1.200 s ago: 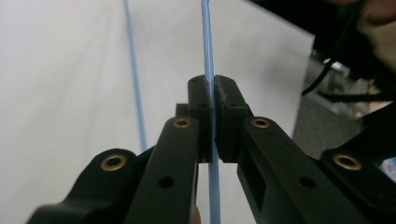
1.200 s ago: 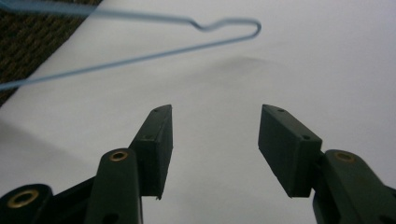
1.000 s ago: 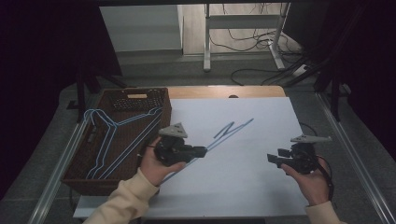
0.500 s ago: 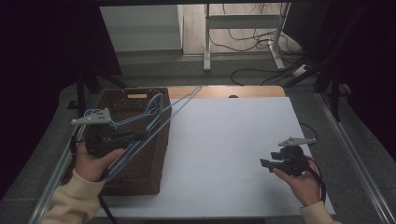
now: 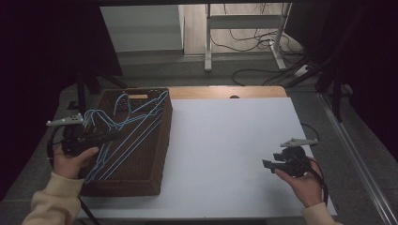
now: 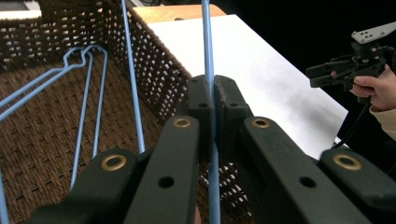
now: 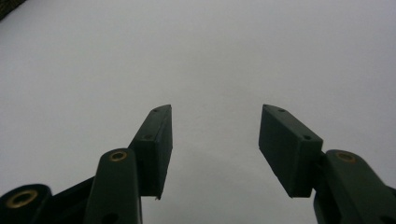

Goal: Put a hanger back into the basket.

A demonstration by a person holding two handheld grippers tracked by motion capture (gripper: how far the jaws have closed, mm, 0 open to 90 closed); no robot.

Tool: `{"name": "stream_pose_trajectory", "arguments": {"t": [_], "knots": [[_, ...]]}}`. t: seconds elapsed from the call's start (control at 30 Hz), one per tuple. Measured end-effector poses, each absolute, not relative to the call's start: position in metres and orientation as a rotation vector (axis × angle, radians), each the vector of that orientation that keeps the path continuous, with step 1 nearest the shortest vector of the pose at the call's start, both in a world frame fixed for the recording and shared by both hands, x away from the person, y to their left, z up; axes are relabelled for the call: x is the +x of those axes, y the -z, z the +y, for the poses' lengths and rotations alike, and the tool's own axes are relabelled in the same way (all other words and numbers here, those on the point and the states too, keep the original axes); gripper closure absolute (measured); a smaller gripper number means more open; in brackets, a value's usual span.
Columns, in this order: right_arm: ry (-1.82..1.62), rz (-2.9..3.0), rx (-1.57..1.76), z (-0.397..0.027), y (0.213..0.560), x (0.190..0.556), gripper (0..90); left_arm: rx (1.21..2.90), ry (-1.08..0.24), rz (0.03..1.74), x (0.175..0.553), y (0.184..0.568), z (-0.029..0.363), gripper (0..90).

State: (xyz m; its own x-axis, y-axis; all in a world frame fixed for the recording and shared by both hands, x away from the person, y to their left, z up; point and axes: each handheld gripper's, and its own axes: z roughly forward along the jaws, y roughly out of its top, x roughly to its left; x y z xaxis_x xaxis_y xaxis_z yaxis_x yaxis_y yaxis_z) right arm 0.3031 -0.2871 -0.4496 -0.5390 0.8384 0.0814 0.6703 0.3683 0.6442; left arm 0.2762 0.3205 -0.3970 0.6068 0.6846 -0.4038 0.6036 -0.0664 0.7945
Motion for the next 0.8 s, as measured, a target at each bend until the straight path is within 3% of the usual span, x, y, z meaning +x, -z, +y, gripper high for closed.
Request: {"name": "stream_pose_trajectory", "arguments": {"t": [0.37,0.8], "knots": [[-0.929,2.361,1.343,-0.289,0.448,0.302,45.0,1.722,-0.123,1.109,0.273,0.403,0.339,86.7],[-0.920,2.362,1.339,-0.288,0.448,0.301,45.4,1.820,0.007,1.114,0.300,0.423,0.319,85.9]]}}
